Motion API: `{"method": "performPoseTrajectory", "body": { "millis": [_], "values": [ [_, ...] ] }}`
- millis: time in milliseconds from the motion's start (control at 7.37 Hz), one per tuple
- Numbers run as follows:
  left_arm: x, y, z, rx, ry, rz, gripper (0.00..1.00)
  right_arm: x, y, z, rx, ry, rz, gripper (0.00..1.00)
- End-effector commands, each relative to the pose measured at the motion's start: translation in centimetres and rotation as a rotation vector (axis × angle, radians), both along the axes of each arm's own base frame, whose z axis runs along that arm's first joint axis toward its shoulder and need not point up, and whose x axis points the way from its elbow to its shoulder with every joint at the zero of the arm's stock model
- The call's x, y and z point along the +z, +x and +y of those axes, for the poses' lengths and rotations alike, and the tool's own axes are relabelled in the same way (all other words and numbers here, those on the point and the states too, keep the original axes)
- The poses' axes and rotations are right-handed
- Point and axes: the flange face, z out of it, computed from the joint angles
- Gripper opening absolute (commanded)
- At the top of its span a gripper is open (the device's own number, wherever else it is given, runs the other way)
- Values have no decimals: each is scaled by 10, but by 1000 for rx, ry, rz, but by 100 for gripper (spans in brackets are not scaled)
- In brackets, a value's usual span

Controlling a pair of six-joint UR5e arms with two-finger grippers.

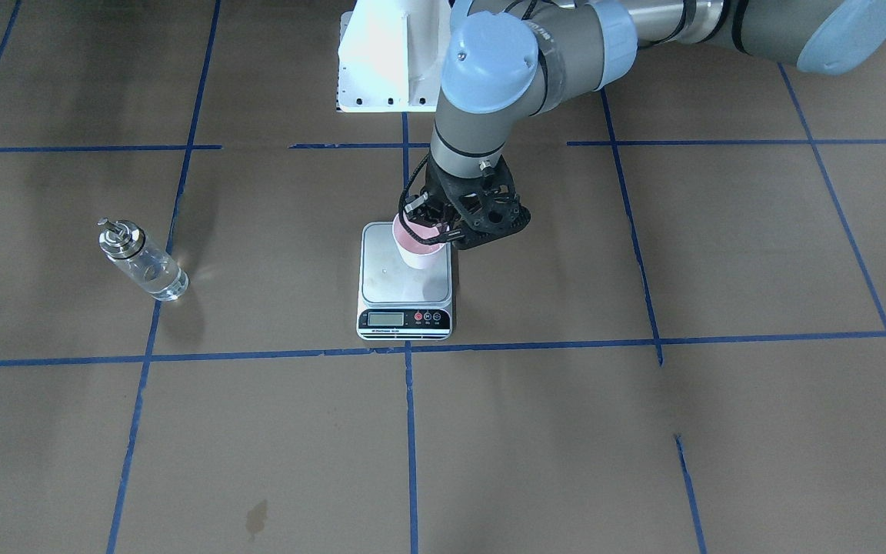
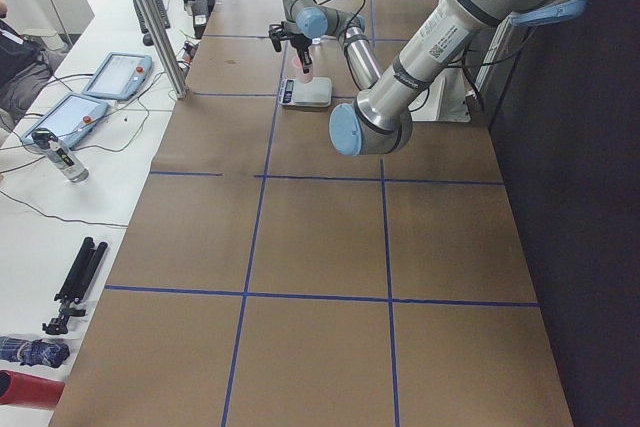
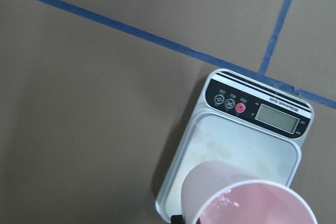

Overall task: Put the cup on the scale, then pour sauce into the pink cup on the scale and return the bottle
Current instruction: 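Carry the pink cup with the left gripper onto the scale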

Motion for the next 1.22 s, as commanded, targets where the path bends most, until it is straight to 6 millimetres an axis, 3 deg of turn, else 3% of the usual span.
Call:
{"method": "performPoseTrajectory", "body": {
  "millis": [0, 271, 1086],
  "values": [
    [3, 34, 10, 12, -9, 18, 0, -6, -5, 5, -2, -3, -5, 100],
    [6, 50, 26, 27, -28, 12, 0, -5, -5, 5, -2, -5, -4, 100],
    [22, 47, 21, -1, -25, -20, 0, 3, -2, 16, -3, 14, -12, 100]
  ]
}}
